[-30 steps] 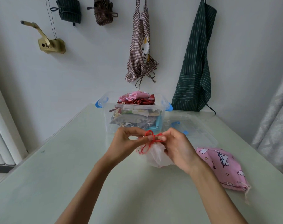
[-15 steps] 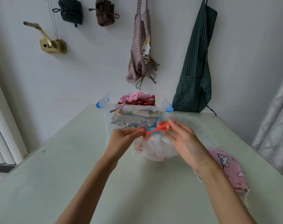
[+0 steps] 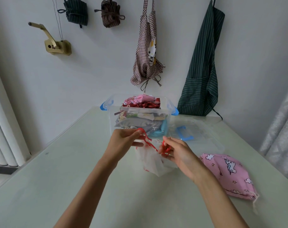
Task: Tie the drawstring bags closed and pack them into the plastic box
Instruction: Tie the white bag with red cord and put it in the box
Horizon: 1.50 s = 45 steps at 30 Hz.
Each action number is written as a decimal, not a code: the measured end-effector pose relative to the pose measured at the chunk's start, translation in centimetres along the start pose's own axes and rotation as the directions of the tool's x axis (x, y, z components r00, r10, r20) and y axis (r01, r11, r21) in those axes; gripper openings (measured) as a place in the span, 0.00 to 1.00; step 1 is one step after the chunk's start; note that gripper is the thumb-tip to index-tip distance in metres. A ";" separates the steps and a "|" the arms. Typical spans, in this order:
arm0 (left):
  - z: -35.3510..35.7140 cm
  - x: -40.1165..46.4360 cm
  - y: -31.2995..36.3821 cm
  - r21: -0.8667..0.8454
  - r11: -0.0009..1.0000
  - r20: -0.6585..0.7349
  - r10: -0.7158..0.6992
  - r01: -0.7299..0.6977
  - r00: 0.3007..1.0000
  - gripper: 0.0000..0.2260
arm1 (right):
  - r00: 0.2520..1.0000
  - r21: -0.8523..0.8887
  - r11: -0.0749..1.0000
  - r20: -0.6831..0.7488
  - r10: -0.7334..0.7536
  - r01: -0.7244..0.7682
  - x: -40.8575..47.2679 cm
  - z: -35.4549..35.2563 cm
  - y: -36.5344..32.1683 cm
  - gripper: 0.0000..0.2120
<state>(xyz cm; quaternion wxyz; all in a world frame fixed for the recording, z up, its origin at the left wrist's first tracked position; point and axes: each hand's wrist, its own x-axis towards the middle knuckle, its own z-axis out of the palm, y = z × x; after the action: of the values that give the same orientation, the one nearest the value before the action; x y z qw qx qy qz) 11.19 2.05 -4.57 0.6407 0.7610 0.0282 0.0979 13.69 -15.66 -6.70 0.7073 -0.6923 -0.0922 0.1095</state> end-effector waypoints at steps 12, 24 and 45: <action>-0.2 -0.3 0.5 0.103 0.995 0.033 0.008 -0.012 0.999 0.08 | 0.997 0.008 0.999 0.054 -0.045 0.045 -1.9 -1.1 -3.8 0.13; -1.2 -0.4 1.1 0.233 0.972 0.210 -0.057 0.007 0.976 0.10 | 0.968 -0.640 0.759 0.244 0.050 0.122 -3.9 -1.2 -5.2 0.11; 2.5 -2.2 2.0 0.161 0.980 0.476 -0.181 0.117 0.861 0.08 | 0.993 -0.503 0.863 0.114 0.016 0.044 -4.8 -2.0 -6.9 0.19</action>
<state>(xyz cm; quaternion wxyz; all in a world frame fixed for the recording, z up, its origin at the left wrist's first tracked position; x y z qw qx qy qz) 9.31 -1.12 -3.26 0.5830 0.7956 -0.0695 -0.1492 9.82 -19.06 0.25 0.4962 -0.8449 -0.1628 0.1157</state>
